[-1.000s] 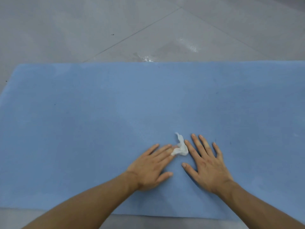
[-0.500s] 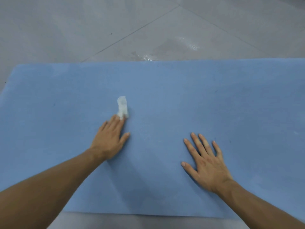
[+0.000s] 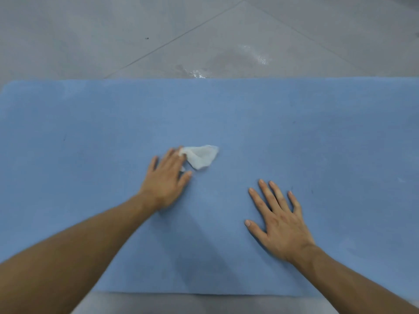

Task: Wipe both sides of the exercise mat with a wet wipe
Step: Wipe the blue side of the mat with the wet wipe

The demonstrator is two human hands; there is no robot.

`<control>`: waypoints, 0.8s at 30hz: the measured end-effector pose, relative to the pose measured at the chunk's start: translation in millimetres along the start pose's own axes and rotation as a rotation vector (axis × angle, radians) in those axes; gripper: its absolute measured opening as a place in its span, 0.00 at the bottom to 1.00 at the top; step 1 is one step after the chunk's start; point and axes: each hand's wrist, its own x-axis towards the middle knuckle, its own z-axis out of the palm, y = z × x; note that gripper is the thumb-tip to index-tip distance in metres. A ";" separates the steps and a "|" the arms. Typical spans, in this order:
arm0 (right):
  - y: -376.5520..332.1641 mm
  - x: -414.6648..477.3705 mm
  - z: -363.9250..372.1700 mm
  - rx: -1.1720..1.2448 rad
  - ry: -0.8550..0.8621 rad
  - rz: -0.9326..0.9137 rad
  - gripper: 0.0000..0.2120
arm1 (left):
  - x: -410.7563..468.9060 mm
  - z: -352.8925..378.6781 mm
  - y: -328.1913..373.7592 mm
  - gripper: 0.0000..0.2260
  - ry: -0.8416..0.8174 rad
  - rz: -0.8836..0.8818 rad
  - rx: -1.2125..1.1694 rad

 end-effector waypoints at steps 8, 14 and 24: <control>0.9 0.6 -1.8 0.010 -0.026 -0.005 0.37 | 29.4 -28.0 -64.6 0.30 0.046 -0.379 -0.016; 0.9 1.8 0.0 0.000 -0.027 -0.002 0.37 | 6.5 -5.5 43.1 0.42 -0.149 0.072 0.008; 0.6 1.2 1.1 0.001 -0.018 0.002 0.37 | -33.8 16.7 21.3 0.30 -0.009 0.408 0.193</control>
